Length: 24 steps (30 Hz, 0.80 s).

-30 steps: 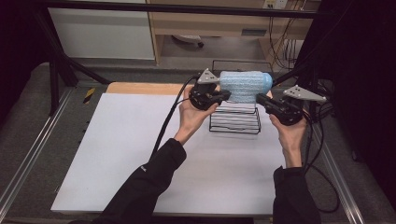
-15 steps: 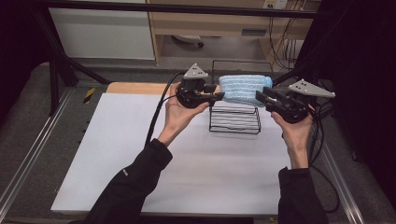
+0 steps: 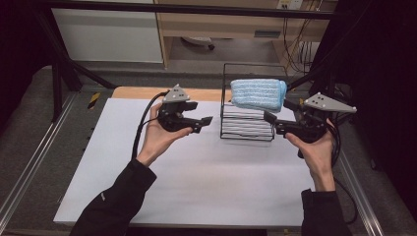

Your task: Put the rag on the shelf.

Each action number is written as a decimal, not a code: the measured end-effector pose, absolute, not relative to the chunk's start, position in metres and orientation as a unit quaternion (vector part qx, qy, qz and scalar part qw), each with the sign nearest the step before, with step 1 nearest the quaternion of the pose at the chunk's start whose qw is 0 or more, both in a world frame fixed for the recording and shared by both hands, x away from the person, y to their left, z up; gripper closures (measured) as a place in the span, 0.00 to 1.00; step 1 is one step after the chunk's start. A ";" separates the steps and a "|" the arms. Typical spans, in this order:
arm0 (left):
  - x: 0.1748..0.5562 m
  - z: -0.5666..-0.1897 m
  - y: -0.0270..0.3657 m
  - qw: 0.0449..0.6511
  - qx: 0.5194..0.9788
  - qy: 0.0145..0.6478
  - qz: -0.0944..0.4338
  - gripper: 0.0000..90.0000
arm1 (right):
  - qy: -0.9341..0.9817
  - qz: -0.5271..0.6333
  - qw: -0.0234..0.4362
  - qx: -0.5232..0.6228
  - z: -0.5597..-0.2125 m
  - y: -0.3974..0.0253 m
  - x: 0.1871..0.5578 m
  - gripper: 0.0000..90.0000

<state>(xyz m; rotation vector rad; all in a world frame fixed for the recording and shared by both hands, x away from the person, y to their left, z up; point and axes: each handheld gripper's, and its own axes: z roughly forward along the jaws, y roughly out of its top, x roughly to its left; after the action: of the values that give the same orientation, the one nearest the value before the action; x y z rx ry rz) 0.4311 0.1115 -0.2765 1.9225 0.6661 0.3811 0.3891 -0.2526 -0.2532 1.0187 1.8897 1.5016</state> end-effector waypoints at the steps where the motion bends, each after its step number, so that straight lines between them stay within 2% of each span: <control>1: 0.429 -0.281 0.117 0.508 0.799 0.280 0.160 0.26 | 0.700 0.552 0.256 0.374 -0.256 -0.251 0.387 0.12; 2: 0.426 -0.285 0.122 0.506 0.798 0.282 0.164 0.21 | 0.706 0.548 0.251 0.371 -0.262 -0.247 0.384 0.10; 10: 0.406 -0.319 0.164 0.499 0.791 0.309 0.174 0.10 | 0.727 0.530 0.234 0.369 -0.289 -0.233 0.376 0.04; 24: 0.374 -0.401 0.229 0.454 0.796 0.362 0.171 0.10 | 0.748 0.509 0.167 0.391 -0.369 -0.231 0.370 0.01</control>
<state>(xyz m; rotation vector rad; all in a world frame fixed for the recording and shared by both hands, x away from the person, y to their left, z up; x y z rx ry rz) 0.3741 0.2290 -0.4007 1.9635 0.8944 0.4223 0.3696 -0.2312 -0.3688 1.1133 2.1294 1.4474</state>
